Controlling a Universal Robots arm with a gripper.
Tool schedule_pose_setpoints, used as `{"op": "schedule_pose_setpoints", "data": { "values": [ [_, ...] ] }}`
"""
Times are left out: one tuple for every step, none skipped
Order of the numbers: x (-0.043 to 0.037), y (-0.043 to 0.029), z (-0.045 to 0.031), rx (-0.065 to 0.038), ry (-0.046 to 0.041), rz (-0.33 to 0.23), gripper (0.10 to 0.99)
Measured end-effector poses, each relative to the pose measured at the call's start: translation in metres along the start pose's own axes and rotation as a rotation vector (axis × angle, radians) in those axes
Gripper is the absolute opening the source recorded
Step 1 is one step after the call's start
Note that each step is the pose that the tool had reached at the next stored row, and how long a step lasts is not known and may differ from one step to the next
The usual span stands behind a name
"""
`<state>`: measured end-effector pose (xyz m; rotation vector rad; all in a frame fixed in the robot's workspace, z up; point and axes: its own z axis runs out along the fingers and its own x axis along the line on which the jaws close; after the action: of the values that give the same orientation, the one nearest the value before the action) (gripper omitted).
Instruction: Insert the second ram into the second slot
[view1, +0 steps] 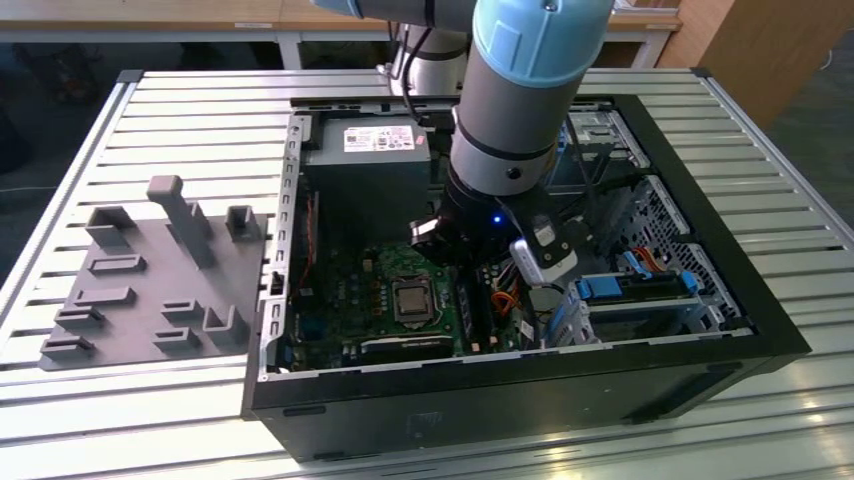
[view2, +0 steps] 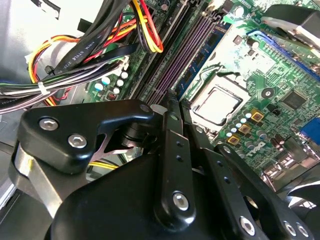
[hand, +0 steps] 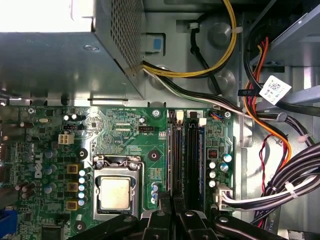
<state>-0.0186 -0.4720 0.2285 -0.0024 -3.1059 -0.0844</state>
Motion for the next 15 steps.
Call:
{"op": "schedule_pose_setpoints", "data": {
  "values": [
    [0.0,0.0,0.0,0.0,0.0003,0.0,0.137],
    [0.0,-0.0001,0.0003,0.0,0.0004,0.0,0.137],
    [0.0,-0.0003,0.0005,0.0,0.0006,0.0,0.137],
    [-0.0001,-0.0005,0.0005,0.0,0.0009,0.0,0.137],
    [-0.0004,-0.0006,0.0006,0.0,0.0011,0.0,0.137],
    [-0.0009,-0.0007,0.0006,0.0,0.0014,0.0,0.137],
    [-0.0014,-0.0007,0.0007,0.0,0.0015,0.0,0.137],
    [-0.002,-0.0007,0.0008,0.0,0.0016,0.0,0.137],
    [-0.0025,-0.0008,0.0009,0.0,0.0016,0.0,0.137],
    [-0.003,-0.0007,0.001,0.0,0.0017,0.0,0.137],
    [-0.0035,-0.0008,0.0012,0.0,0.0016,0.0,0.137],
    [-0.0039,-0.0007,0.0016,0.0,0.0014,0.0,0.137],
    [-0.0041,-0.0008,0.0021,0.0,0.0014,0.0,0.137],
    [-0.0041,-0.0008,0.0026,0.0,0.0015,0.0,0.137],
    [-0.0042,-0.0008,0.0032,0.0,0.0016,0.0,0.137]
  ]
}}
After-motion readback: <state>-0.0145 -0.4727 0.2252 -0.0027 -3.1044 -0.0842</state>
